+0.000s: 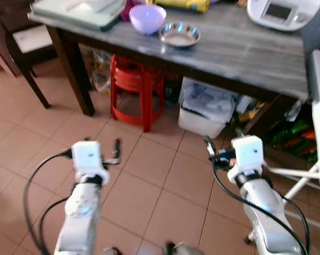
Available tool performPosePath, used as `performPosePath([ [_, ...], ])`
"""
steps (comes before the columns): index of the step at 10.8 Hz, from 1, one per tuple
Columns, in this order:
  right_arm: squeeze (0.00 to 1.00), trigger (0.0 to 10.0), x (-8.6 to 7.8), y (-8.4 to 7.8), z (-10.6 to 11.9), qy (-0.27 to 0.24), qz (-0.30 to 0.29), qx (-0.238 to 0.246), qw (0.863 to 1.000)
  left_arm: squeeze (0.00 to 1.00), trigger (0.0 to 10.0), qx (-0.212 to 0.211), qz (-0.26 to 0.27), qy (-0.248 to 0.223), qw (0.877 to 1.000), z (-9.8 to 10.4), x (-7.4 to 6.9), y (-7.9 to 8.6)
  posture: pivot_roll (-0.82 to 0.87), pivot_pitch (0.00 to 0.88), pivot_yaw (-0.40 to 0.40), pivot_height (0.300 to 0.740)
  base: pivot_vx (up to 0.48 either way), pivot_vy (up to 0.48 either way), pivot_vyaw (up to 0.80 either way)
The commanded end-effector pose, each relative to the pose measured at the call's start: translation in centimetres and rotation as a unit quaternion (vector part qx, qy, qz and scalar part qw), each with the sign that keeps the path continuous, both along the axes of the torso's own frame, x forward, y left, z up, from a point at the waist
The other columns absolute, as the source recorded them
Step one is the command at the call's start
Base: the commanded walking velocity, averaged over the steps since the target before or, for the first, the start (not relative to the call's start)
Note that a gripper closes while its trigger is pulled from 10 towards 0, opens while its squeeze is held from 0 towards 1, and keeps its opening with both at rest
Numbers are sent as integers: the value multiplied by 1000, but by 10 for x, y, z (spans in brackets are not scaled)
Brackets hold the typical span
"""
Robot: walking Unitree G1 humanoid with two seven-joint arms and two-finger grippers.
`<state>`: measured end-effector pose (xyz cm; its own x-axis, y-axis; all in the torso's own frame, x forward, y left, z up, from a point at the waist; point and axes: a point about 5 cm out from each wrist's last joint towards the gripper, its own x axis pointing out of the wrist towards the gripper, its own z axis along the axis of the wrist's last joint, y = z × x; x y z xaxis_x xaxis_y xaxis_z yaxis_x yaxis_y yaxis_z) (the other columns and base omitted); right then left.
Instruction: Setting the table
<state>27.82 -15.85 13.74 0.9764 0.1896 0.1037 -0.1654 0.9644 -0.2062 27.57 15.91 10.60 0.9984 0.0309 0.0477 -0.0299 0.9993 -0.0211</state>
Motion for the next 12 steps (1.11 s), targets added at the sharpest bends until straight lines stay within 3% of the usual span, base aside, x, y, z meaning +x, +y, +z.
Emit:
performPosePath([
  [1,0,10000,0,-9,-3,9,-8,-10,1000,0,10000,-10,-6,1,1000,-2,0,-8,-88,183,-50,740,0,0,0],
  [7,0,10000,3,-10,-1,2,-18,-11,1000,0,10000,18,21,0,1000,0,4,0,-87,188,-30,740,0,0,0],
  [12,0,10000,11,-6,2,0,6,-28,1000,0,10000,36,69,-2,997,0,3,8,-75,182,-63,740,0,0,800],
])
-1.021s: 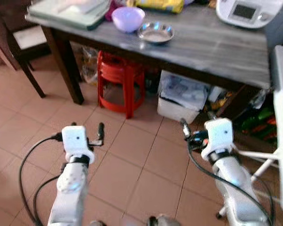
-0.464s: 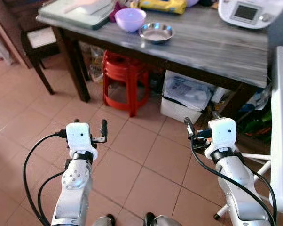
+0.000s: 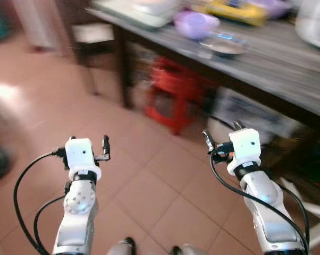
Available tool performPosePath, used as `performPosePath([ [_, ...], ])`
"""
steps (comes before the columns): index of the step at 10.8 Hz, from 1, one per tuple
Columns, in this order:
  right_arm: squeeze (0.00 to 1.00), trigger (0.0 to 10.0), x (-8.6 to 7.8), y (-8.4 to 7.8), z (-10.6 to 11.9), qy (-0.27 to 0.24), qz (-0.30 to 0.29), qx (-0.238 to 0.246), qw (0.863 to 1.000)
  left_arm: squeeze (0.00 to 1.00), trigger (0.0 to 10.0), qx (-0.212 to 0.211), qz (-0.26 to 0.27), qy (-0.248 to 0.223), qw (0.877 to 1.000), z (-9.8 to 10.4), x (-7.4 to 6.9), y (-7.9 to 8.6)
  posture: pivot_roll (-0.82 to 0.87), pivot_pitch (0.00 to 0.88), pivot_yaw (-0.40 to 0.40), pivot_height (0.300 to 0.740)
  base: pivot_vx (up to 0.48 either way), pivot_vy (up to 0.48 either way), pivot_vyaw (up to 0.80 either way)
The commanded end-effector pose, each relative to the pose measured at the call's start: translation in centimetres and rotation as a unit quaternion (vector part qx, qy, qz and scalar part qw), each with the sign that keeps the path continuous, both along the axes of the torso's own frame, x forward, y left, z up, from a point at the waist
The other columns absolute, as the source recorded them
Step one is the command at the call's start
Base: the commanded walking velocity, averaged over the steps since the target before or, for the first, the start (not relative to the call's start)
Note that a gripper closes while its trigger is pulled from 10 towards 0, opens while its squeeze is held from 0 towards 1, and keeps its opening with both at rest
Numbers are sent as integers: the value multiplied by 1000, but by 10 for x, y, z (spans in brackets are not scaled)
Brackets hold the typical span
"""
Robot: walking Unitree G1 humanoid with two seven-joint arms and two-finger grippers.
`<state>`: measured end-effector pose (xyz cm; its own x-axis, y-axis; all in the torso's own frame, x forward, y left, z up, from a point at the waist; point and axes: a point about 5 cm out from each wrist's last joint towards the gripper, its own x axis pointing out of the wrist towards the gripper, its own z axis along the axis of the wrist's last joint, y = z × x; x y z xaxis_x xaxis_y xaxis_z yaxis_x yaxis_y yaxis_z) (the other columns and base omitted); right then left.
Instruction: Setting the table
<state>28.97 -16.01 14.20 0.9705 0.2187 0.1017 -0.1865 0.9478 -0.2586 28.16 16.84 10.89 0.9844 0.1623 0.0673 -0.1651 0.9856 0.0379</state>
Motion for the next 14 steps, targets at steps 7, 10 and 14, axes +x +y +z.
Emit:
performPosePath([
  [7,0,10000,5,0,-4,5,9,13,1000,0,10000,35,39,1,999,-3,0,9,-66,156,-80,740,0,0,677],
  [10,0,10000,14,2,3,-5,27,-3,1000,0,10000,25,50,-9,998,-2,5,5,-67,117,-128,740,0,0,0],
  [14,0,10000,19,3,6,-8,46,-17,999,0,10000,17,62,-18,998,-3,9,2,-72,101,-149,740,0,0,0],
])
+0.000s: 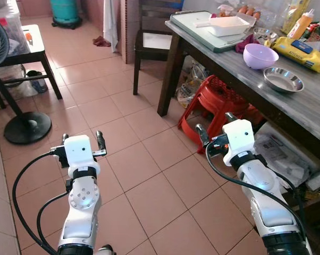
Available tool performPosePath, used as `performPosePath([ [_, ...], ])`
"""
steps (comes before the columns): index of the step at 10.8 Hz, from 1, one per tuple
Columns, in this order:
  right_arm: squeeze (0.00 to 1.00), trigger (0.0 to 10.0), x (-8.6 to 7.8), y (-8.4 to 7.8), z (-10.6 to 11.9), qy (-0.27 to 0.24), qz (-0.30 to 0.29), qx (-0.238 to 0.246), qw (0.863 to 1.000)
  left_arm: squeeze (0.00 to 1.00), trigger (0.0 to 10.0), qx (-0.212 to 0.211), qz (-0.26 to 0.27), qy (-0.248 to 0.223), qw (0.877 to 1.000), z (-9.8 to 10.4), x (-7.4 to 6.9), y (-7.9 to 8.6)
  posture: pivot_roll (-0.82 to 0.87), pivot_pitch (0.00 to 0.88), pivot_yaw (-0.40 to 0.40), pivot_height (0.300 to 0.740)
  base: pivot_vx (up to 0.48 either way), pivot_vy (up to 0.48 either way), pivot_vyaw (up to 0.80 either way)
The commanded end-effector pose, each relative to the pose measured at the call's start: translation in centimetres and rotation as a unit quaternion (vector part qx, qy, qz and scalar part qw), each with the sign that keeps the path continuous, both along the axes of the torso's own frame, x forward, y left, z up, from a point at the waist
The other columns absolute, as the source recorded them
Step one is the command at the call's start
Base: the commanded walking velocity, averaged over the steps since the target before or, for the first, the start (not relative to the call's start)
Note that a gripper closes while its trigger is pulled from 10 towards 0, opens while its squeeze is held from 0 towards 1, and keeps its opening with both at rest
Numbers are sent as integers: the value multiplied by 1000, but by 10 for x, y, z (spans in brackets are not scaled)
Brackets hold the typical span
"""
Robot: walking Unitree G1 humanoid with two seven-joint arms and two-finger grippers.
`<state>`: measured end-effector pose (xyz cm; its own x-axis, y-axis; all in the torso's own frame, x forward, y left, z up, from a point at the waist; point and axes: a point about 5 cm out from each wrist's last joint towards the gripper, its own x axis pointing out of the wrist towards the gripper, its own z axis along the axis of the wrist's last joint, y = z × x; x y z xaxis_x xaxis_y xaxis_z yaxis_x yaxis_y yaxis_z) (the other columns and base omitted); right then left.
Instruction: Setting the table
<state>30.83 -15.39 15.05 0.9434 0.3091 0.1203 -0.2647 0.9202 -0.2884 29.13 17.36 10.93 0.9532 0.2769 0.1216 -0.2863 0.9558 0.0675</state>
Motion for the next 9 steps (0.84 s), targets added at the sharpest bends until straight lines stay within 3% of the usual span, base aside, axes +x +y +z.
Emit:
performPosePath([
  [1,0,10000,-1,-3,-4,2,-9,2,1000,0,10000,8,-11,2,1000,-1,2,-5,-75,104,-122,740,0,0,0],
  [5,0,10000,-11,-6,-13,-2,-60,32,998,0,10000,40,-42,2,998,4,5,-1,-68,128,-13,740,0,0,0],
  [7,0,10000,-8,-6,-15,-5,-65,35,997,0,10000,48,-39,13,998,-6,-3,3,-50,112,-4,740,0,0,0],
  [9,0,10000,7,1,-8,-22,-60,42,997,0,10000,44,-27,18,998,-9,7,6,-28,26,-8,740,0,0,0],
])
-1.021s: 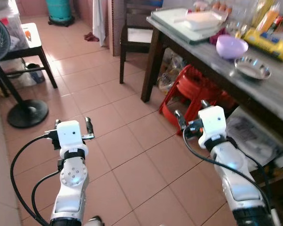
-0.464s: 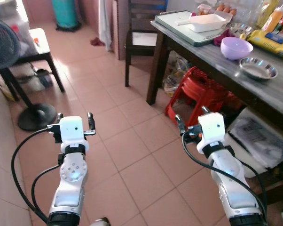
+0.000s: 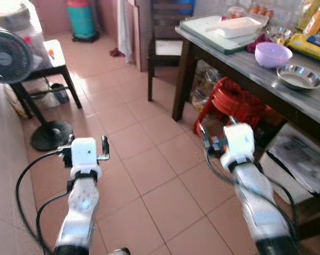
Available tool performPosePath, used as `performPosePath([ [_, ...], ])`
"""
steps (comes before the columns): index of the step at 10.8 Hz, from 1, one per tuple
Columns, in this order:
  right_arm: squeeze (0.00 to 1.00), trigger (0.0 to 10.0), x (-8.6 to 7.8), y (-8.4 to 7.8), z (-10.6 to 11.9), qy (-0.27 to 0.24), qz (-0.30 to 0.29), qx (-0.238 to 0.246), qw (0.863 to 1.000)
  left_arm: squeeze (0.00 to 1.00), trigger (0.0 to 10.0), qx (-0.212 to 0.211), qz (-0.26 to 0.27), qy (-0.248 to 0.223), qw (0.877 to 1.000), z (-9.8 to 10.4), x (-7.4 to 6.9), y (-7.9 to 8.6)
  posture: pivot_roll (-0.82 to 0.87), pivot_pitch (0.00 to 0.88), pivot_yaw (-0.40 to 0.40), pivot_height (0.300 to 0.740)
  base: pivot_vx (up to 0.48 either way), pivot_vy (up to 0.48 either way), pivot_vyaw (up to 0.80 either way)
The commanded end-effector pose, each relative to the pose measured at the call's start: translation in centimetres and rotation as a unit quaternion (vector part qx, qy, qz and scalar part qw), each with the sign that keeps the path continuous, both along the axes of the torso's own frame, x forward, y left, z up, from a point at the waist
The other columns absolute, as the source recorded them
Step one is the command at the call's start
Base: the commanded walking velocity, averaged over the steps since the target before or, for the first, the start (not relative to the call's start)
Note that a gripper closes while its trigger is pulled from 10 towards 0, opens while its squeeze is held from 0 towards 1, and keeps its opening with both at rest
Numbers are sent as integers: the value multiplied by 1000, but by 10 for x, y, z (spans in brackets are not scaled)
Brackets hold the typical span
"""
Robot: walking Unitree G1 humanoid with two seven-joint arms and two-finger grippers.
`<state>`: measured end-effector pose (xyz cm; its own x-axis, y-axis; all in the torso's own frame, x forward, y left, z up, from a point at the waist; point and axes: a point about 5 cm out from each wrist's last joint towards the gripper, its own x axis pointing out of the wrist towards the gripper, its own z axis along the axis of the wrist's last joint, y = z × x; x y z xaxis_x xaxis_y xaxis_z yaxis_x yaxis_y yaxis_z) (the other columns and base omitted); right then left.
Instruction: Setting the table
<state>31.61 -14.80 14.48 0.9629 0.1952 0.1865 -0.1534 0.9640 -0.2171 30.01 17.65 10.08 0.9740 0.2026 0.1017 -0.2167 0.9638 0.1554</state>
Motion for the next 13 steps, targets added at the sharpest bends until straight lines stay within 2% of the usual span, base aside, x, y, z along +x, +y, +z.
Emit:
performPosePath([
  [1,0,10000,2,-3,1,-3,-6,1,1000,0,10000,5,11,-6,1000,2,2,5,-27,12,-9,740,0,0,0],
  [3,0,10000,7,0,6,-16,0,-7,1000,0,10000,6,15,-14,1000,7,8,8,-29,0,-6,740,0,0,0],
  [5,0,10000,6,-9,3,-16,-20,-8,1000,0,10000,16,21,-17,1000,8,9,14,-23,0,5,740,0,0,0],
  [7,0,10000,4,-21,1,-20,-46,-14,999,0,10000,27,37,-25,999,13,4,28,-16,0,12,740,0,0,0],
  [8,0,10000,7,-20,0,-21,-45,-15,999,0,10000,25,29,-23,999,12,4,29,-8,0,4,740,0,0,0],
  [9,0,10000,11,-9,3,-23,-15,-19,999,0,10000,33,-22,-24,999,17,10,17,-4,0,-6,740,0,0,0],
  [11,0,10000,6,0,4,-22,6,-20,1000,0,10000,39,-65,-31,997,23,10,4,-13,80,-21,740,0,0,0],
  [13,0,10000,0,0,-3,-11,5,-14,1000,0,10000,34,-80,-23,996,15,7,-7,-24,117,-31,740,0,0,0],
])
